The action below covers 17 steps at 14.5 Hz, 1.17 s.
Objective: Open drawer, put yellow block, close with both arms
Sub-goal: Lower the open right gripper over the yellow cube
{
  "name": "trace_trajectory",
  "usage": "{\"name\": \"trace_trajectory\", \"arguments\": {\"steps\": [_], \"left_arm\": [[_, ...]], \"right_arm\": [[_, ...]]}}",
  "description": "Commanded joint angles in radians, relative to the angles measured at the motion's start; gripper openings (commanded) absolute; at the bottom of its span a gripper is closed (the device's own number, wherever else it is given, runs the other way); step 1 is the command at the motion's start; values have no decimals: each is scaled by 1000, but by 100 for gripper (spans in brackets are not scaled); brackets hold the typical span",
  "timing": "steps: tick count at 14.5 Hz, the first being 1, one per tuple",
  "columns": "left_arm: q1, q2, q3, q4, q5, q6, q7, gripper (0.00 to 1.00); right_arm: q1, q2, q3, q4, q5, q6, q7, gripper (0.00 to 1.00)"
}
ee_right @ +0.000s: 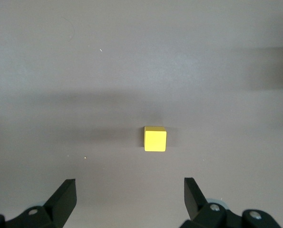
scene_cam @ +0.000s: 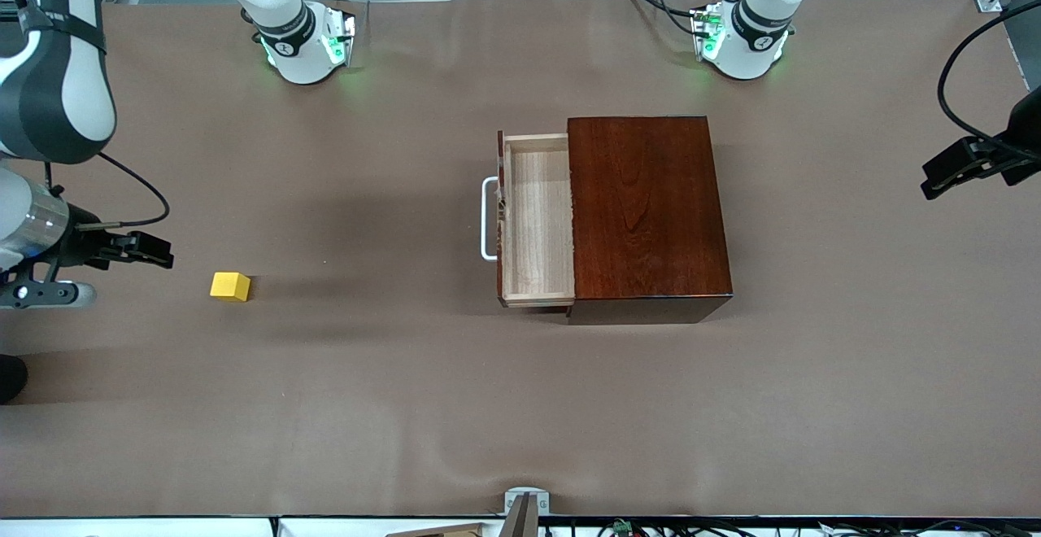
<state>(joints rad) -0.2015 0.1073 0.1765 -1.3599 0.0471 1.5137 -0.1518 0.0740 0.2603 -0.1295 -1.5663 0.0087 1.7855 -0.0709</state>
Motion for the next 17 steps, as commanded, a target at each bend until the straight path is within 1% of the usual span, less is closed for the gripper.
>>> {"name": "trace_trajectory", "arguments": {"steps": [1, 3, 5, 9, 12, 14, 16, 17], "left_arm": [[31, -24, -6, -18, -48, -4, 47, 100], [30, -32, -11, -21, -44, -7, 44, 100], [22, -40, -12, -24, -41, -41, 46, 100], [19, -52, -12, -24, -38, -47, 48, 100], [19, -52, -32, -24, -38, -46, 46, 100], [22, -54, -41, -28, -36, -41, 46, 100], [45, -58, -74, -36, -36, -41, 46, 100], [89, -70, -119, -51, -36, -41, 46, 100]], "right_arm": [[-2, 39, -1, 14, 13, 23, -7, 100], [-7, 72, 1, 12, 14, 45, -3, 100], [-13, 97, 1, 12, 16, 61, -3, 100], [-31, 152, 1, 6, 33, 104, -3, 100], [-43, 191, -1, 0, 91, 120, 3, 100], [-71, 221, 1, 0, 99, 124, 3, 100], [-77, 249, -1, -8, 108, 127, 2, 100], [-77, 255, -1, -12, 108, 153, 0, 100]]}}
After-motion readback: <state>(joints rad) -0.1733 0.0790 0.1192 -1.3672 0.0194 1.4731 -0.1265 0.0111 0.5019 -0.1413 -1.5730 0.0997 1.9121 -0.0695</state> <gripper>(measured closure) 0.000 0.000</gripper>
